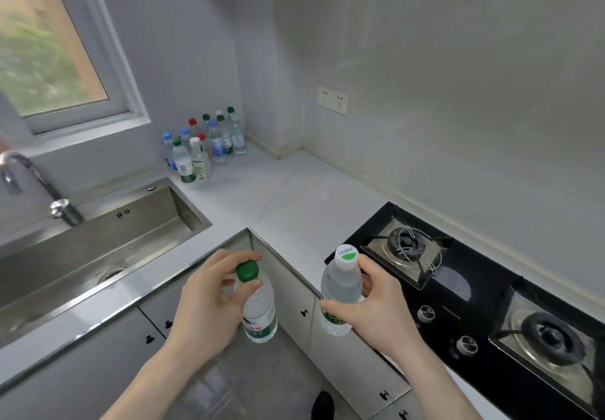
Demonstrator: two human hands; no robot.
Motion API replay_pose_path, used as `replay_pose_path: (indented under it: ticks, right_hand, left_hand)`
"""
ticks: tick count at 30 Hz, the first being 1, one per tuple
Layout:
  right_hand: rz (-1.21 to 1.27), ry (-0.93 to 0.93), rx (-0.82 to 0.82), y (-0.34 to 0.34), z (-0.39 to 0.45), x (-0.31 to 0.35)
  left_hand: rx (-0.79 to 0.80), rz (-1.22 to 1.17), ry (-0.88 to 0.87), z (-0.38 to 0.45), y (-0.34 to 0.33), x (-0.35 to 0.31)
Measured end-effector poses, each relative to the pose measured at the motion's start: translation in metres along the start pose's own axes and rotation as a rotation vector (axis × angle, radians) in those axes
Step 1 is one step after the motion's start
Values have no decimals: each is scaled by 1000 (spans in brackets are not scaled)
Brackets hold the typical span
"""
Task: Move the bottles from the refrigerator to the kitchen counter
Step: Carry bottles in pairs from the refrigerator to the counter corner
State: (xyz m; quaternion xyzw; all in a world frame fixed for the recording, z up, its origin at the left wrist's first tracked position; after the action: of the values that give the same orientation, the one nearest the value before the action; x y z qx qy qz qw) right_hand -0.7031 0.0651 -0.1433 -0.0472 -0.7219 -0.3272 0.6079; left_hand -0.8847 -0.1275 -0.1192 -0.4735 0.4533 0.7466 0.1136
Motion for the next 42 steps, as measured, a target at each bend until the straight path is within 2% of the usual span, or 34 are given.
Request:
replay_pose_path:
  ticks: [9, 16, 23, 30, 42]
  right_hand:
    - [18, 72, 122, -19, 142, -1]
    - [-27, 124, 169, -4, 256, 2]
    - [-47, 136, 222, -4, 338, 3]
    - [-29, 118, 218, -11, 404, 5]
    - [-29, 9, 122, -47, 537, 11]
  left_hand:
    - [-95, 58, 71, 91, 34, 39]
    - [-175, 106, 84, 183, 57, 54]
    - [-188, 89, 132, 254, 72, 82]
    - [-124, 123, 168, 331, 90, 122]
    - [45, 206, 155, 471, 131, 218]
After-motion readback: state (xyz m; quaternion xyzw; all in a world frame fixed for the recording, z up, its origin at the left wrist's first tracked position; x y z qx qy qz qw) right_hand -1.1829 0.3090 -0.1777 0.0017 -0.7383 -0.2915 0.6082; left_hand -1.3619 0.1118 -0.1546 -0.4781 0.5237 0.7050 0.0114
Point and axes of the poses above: each hand's wrist, its own z-axis towards the middle knuckle, its own y-axis out of the back of the hand, x = y × z, the point moved 7 cm from there along z, towards the middle knuckle, and after that the axes turned 11 degrees about x, right-handed, at the moved point
